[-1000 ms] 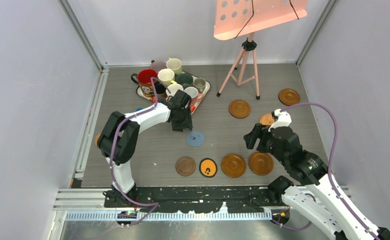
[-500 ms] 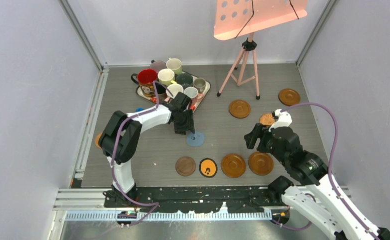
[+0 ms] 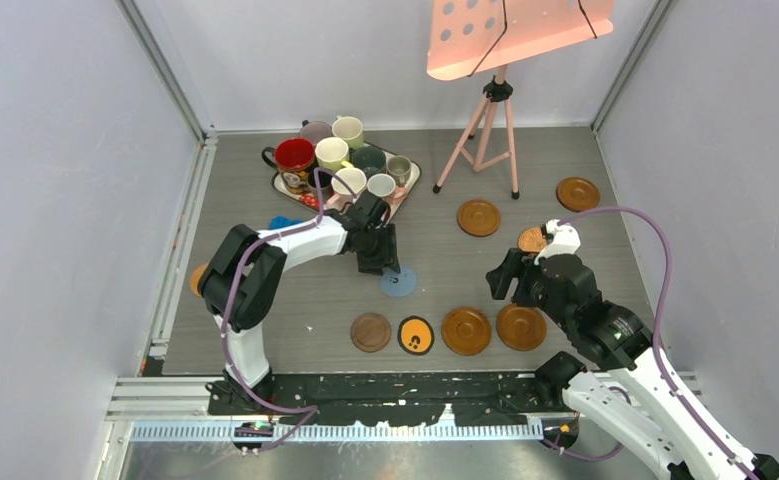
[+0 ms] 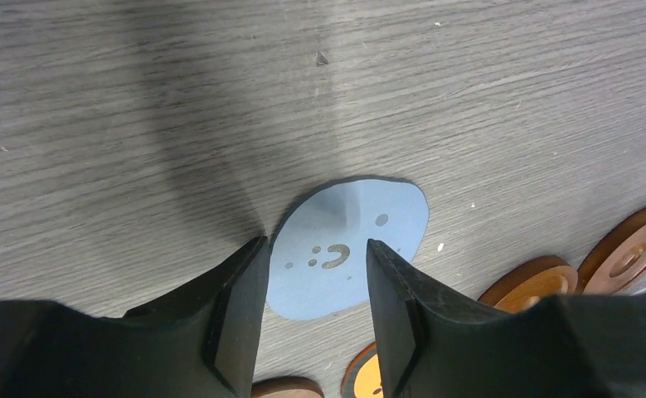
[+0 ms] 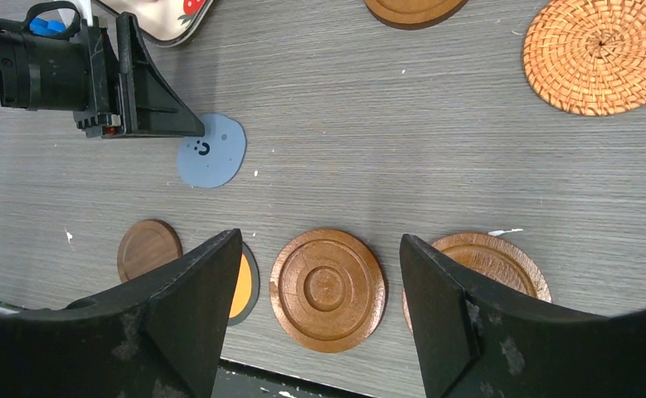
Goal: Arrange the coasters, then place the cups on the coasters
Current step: Move the coaster to the center of the board.
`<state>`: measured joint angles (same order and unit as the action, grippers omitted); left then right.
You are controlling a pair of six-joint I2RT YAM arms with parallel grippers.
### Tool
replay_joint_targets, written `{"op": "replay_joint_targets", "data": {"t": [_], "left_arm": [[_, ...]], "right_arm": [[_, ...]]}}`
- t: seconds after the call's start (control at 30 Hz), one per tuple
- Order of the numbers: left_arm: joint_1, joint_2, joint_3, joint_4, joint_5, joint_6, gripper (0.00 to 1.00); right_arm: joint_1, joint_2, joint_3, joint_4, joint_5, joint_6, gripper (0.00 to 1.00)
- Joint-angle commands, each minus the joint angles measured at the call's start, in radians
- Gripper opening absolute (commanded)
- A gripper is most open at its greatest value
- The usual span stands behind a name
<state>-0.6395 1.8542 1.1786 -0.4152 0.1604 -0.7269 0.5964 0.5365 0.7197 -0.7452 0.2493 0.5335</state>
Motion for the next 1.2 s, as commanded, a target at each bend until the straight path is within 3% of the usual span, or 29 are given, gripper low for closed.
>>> {"op": "replay_joint_targets", "data": {"t": [0.0,0.5,0.83,1.17], "left_arm": [[-0.013,-0.017,-0.027,0.017,0.025,-0.009,0.49],[-0.051,-0.053,-0.014,0.014,0.023,-0.037,0.5],[-0.05,0.059,0.159,-0.072,-0.07,0.035,0.5],[-0.049,0.128,0.203,-0.046,-0.004,0.041,0.51]], "right_arm": [[0.002,0.007,0.007,0.047,-0.004,0.008,0.77],[0.002,0.039,0.003,0.078,-0.018,0.006,0.77],[0.002,0.037,0.022,0.06,0.006,-0.01,0.77],[0.002,0.045,0.025,0.054,0.012,-0.013,0.77]]}}
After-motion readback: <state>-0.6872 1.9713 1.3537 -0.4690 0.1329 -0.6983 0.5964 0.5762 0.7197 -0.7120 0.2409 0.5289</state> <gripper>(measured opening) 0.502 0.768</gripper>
